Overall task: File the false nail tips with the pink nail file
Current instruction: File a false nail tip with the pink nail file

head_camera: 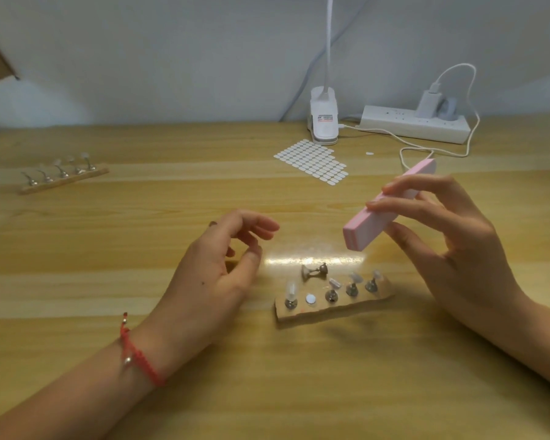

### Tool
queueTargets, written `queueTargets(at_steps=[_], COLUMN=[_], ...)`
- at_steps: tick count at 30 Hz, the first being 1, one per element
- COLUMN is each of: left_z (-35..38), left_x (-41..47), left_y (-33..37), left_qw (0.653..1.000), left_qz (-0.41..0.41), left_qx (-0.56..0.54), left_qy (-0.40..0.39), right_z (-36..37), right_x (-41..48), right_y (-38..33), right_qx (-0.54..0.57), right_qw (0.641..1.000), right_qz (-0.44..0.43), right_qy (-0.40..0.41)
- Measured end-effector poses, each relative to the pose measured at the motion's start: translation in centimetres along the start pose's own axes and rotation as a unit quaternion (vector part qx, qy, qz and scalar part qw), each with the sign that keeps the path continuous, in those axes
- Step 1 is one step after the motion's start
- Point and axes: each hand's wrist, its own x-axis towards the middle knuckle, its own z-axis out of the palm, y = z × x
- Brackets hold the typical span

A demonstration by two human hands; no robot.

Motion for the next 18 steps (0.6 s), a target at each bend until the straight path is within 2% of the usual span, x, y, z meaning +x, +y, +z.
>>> queueTargets(at_steps=[4,8,13,18], left_z=[-0.4,-0.2,0.0,-0.4], left_x=[0.8,1.3,1.4,1.1], left_y=[-0.8,-1.2,-1.4,-1.4], left_qw=[0.994,0.959,0.975,0.963], left_qz=[0.031,0.113,0.099,0.112], left_qx=[0.042,0.185,0.138,0.206], left_qy=[-0.097,-0.181,-0.143,-0.135], right_z=[0.1,0.1,0.2,0.2], right_x=[-0.1,-0.1,-0.2,-0.1], right_y=[0.0,-0.1,-0.1,-0.2], right_qx=[0.012,0.011,0.008,0.008], right_qw=[1.000,1.000,1.000,1.000], right_qz=[0.002,0.002,-0.002,-0.007], right_qy=[-0.010,-0.016,-0.024,-0.018])
